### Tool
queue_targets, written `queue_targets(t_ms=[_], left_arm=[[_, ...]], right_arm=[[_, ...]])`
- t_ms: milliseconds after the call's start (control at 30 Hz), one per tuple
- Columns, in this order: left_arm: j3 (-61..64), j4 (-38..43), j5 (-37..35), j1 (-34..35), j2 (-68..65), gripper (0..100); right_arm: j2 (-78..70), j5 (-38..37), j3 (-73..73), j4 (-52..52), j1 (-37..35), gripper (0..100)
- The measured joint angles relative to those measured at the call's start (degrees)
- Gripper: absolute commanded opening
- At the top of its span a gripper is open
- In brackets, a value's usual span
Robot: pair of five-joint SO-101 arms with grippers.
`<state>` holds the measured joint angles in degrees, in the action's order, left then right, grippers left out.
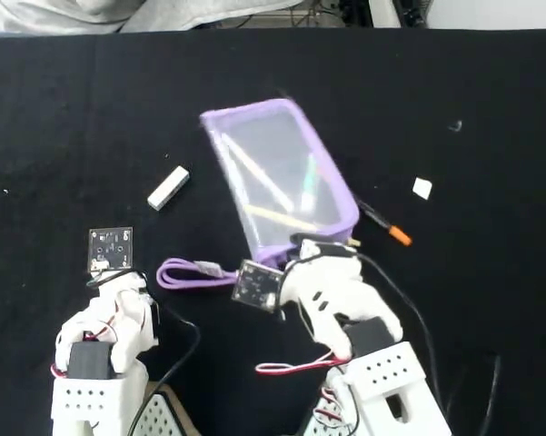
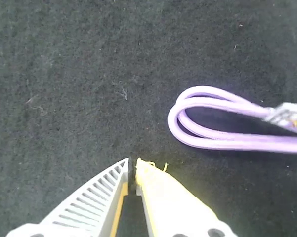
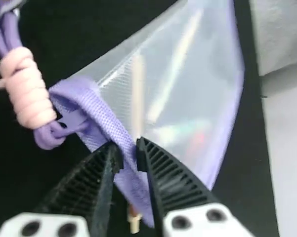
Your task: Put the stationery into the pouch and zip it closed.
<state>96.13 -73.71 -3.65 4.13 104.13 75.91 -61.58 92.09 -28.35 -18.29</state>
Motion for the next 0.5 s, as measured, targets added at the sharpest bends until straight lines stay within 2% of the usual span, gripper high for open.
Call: queue_targets(t_ms=[267,500], left_arm=[[0.0,0.0,0.0,0.0,0.0,3],[-1.1,0.0,0.0,-0.2,0.0,3]], right_arm=[[0.0,4.5,-8.6,-8.8,-2.7,1.1],[0.0,6.9,-12.7,-9.1,-3.2,1.1]])
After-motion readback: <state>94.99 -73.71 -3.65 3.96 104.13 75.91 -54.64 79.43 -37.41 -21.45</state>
